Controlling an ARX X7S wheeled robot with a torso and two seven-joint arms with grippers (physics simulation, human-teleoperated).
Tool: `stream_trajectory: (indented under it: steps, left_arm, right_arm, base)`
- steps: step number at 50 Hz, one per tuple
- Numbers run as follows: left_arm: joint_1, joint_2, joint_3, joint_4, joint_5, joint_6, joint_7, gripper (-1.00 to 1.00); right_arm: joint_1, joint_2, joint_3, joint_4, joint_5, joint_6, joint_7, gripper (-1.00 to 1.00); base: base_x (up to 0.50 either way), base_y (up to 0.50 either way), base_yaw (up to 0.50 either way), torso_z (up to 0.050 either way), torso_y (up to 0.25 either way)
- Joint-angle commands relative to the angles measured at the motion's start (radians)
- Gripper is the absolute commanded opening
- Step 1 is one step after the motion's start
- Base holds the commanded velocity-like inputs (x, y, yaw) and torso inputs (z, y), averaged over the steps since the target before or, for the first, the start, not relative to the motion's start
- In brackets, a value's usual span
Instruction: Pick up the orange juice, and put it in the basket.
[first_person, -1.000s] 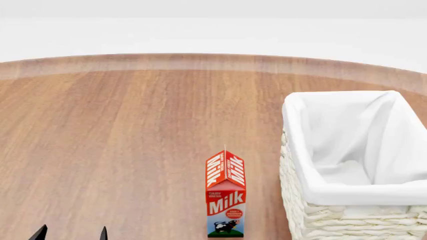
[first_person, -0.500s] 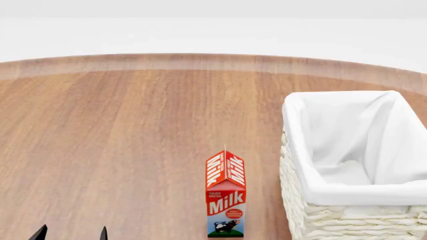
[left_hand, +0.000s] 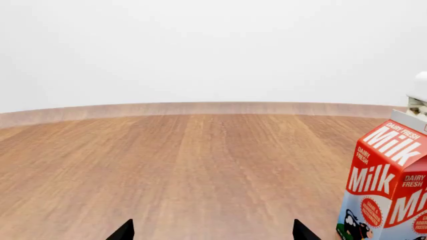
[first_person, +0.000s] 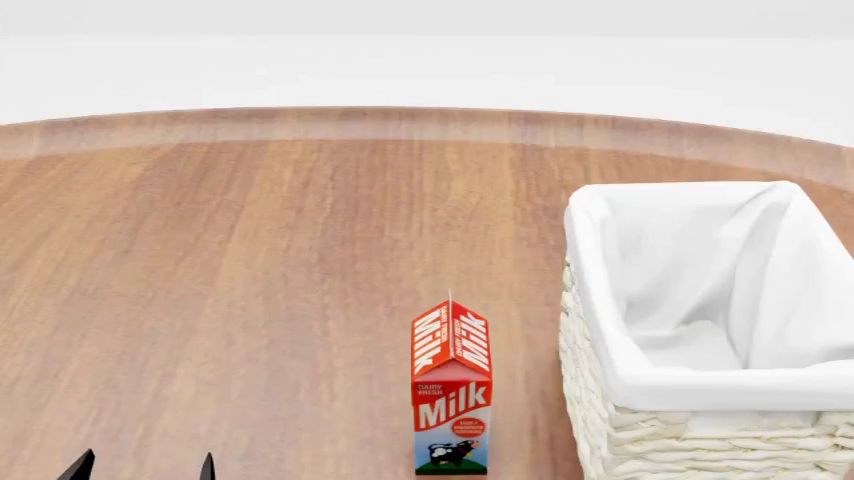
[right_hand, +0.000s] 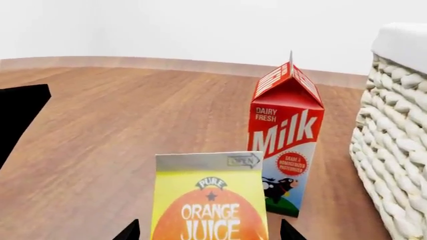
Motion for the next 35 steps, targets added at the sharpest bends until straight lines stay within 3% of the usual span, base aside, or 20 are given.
stream_trajectory:
  steps: [1,35]
  left_arm:
    - [-0.001,-0.003,0.004,0.000,-0.003,0.001,-0.004,1.00]
    - [-0.004,-0.011,0.015,-0.002,-0.011,0.005,-0.013,1.00]
  right_arm:
    - [0.007,0.000,-0.002,0.006,0.010,-0.003,0.002,1.00]
    - [0.043,-0.012,-0.021,0.071,0.017,-0.014,0.007,1.00]
  base:
    - [0.00,0.00,0.00,0.000,0.000]
    - [0.00,0.00,0.00,0.000,0.000]
